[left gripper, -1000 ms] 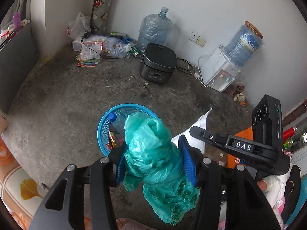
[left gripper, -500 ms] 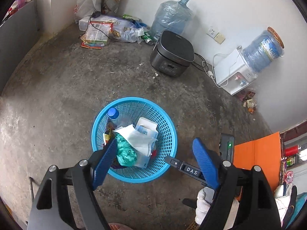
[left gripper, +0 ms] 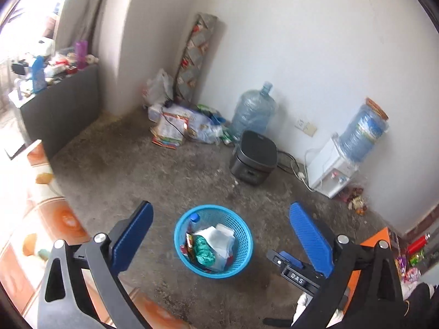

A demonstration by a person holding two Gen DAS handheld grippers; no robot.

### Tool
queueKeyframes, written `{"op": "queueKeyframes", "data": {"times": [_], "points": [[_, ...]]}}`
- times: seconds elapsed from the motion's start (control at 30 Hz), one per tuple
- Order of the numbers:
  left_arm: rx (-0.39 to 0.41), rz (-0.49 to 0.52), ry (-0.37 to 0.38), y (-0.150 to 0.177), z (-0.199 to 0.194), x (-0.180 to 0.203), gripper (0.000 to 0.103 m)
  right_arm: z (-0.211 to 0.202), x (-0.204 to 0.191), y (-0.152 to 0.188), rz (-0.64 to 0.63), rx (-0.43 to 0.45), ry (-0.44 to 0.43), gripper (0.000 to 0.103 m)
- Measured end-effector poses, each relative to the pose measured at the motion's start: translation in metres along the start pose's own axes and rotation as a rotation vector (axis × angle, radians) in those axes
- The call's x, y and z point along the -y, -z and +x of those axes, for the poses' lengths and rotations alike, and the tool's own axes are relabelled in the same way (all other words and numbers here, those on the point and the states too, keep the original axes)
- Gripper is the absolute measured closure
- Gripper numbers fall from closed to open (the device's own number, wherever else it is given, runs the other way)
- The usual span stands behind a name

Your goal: Collect trash

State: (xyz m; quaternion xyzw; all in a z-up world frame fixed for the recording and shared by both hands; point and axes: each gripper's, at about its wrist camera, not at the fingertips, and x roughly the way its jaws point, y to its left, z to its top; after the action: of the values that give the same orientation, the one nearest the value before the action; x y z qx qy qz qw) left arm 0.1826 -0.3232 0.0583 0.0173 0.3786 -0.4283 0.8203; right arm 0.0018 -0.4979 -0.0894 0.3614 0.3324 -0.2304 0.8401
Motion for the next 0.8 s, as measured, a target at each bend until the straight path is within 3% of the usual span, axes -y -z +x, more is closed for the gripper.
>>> {"op": "queueKeyframes", "data": {"times": [0.2,0.33,0.43,0.6,0.73,0.8], "points": [[0.131,-0.064,-0.264,0.024,-0.113,-0.016,0.005,-0.085,-0.083,0.012,-0.309,0.206,-0.110,0.031],[0.210,-0.018,-0.454,0.063,-0.180,-0.024,0.005,-0.138,-0.128,0.038,-0.485,0.358,-0.175,0.017],[0.245,-0.047,-0.522,0.096,-0.226,-0.032,0.005,-0.170,-0.155,0.059,-0.591,0.450,-0.228,0.008],[0.270,-0.189,-0.635,0.158,-0.277,-0.050,0.005,-0.194,-0.187,0.093,-0.696,0.480,-0.301,0.008],[0.238,-0.266,-0.729,0.212,-0.292,-0.057,0.005,-0.199,-0.200,0.123,-0.802,0.463,-0.279,0.008],[0.197,-0.333,-0.732,0.239,-0.290,-0.058,0.005,-0.194,-0.202,0.135,-0.856,0.425,-0.256,0.008]]}}
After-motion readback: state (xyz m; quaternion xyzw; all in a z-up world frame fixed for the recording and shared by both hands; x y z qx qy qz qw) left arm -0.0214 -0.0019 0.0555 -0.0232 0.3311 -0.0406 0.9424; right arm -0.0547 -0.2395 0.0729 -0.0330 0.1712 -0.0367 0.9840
